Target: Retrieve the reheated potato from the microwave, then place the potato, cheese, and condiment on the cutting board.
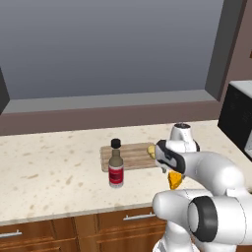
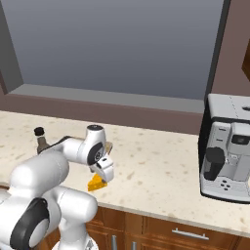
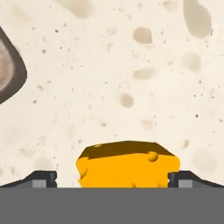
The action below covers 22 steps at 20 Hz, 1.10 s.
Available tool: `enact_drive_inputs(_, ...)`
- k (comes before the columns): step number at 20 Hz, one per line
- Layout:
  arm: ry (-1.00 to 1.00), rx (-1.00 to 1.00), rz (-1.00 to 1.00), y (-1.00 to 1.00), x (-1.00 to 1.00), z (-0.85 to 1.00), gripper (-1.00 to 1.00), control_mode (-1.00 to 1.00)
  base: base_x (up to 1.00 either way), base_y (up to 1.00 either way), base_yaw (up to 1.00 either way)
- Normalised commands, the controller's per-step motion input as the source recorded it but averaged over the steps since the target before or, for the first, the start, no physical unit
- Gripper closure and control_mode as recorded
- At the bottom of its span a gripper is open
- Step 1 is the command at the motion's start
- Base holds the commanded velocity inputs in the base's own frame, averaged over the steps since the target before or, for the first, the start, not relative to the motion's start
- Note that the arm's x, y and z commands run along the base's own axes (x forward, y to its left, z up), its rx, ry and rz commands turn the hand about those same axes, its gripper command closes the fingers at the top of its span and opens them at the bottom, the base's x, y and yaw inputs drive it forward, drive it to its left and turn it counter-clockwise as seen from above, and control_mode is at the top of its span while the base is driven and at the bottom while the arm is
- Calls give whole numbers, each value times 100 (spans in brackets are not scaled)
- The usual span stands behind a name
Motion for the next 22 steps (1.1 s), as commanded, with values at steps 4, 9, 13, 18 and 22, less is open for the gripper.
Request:
enact_drive_inputs(4, 2, 0, 7, 0, -2, -41, -100, -100, 0, 0, 0)
enact_drive_inputs(9, 2, 0, 7, 0, -31, -14, -100, -100, 0, 0, 0)
enact_drive_inputs(13, 0, 0, 7, 0, -51, 0, -100, -100, 0, 0, 0)
enact_drive_inputs(18, 0, 0, 3, 0, -40, 0, -100, -100, 0, 0, 0)
enact_drive_inputs(22, 0, 0, 5, 0, -20, -8, -100, -100, 0, 0, 0)
